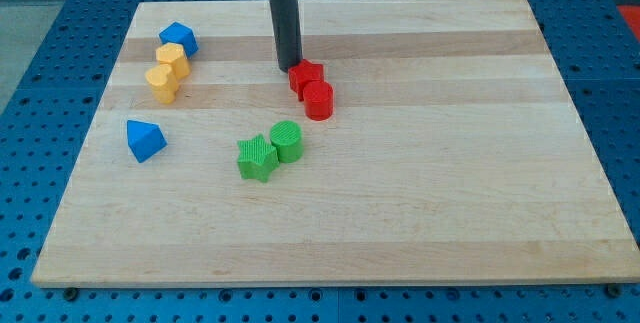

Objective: Slide the cube into the triangle

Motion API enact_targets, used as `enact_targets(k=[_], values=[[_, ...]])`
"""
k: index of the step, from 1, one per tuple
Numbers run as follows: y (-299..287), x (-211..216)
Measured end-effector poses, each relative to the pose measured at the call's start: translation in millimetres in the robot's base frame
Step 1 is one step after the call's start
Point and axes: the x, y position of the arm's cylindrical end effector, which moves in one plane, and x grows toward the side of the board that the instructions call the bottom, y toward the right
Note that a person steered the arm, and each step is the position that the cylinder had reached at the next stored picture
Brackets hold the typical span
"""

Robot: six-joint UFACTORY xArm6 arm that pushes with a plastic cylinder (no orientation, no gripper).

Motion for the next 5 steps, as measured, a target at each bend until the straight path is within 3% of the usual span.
enact_targets(k=[3,5], values=[[-81.0,-84.1],[-136.6,-86.4]])
